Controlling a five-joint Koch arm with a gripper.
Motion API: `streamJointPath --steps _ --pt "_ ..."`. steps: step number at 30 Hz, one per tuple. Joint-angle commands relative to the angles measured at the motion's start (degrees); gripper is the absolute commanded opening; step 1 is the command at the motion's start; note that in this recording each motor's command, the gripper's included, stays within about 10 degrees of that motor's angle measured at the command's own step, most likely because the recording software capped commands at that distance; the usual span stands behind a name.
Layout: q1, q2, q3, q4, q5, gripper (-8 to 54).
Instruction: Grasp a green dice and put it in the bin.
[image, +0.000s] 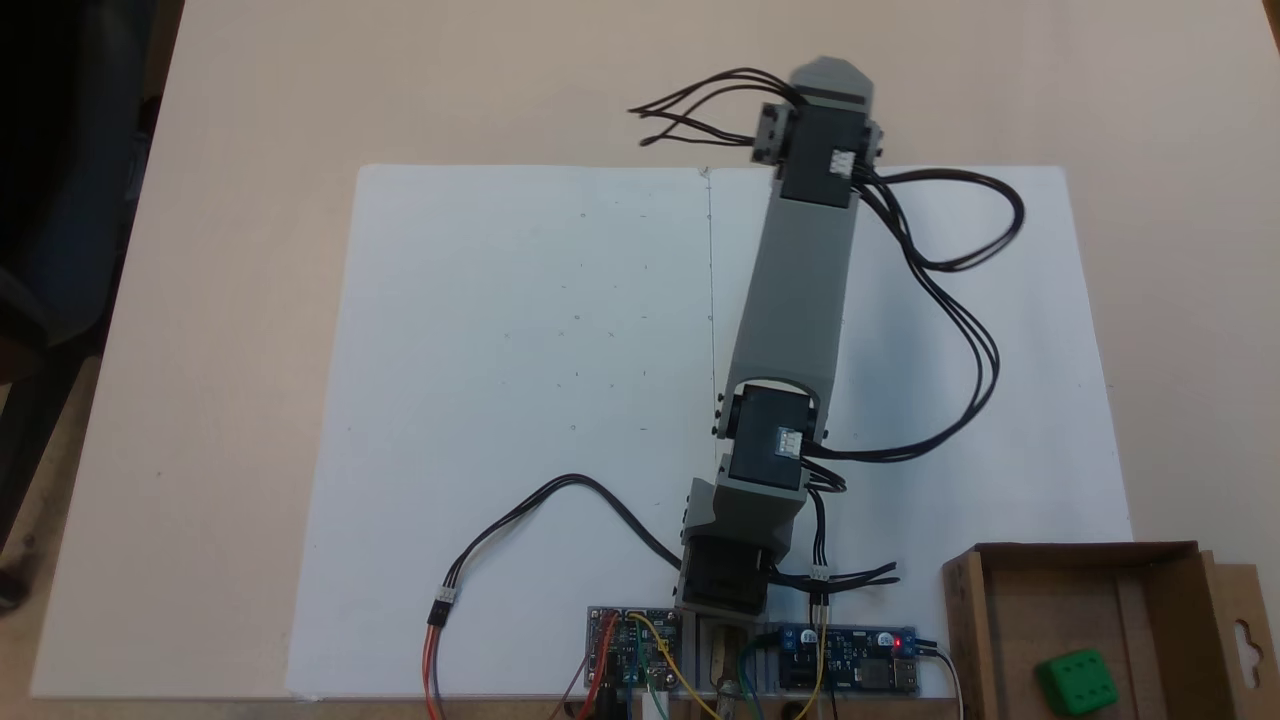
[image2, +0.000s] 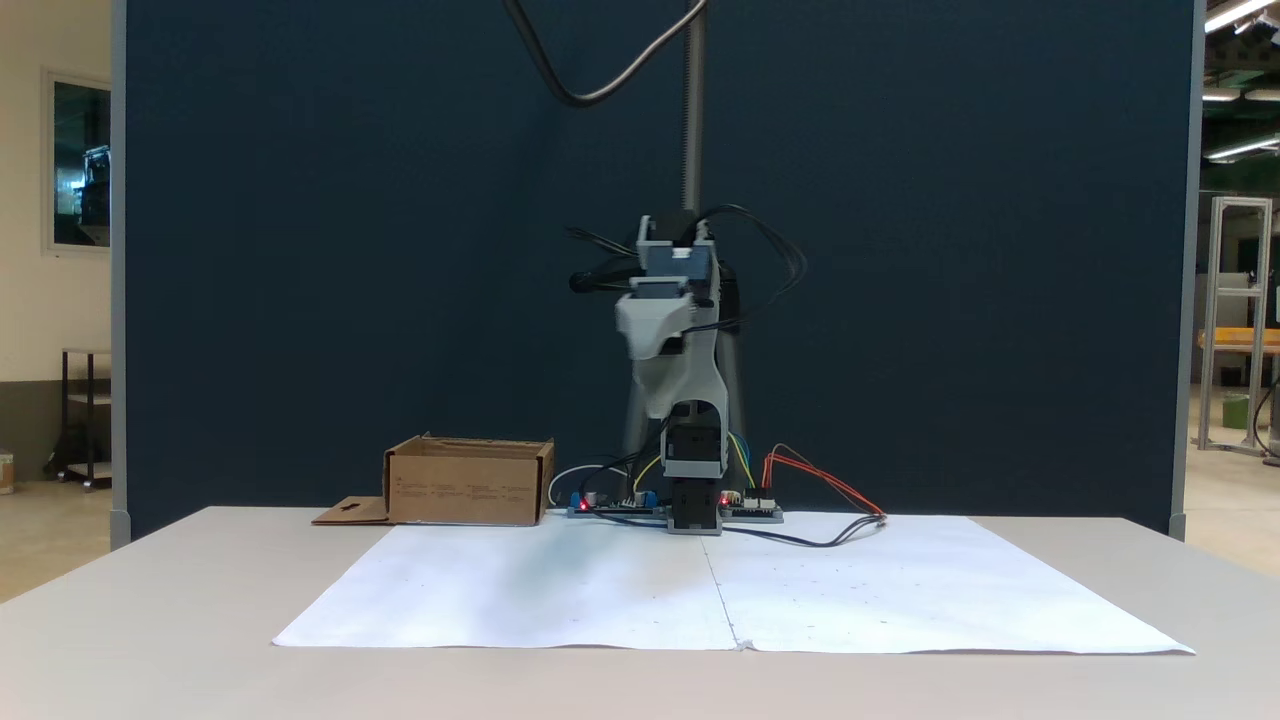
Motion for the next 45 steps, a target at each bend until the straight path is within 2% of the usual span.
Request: streamJointPath --steps 1,10,25,36,45 --pt "-0.3 2.3 -3.5 -4.0 3.7 44.3" --pt "-2.4 2.3 0.1 -17.9 3.6 44.5" --pt "-5.3 20.7 42.0 -50.4 3.6 44.2" --pt "-4.8 33.5 61.0 -70.6 3.6 44.4" --pt "-4.7 37.0 74.4 -83.7 3.1 44.4"
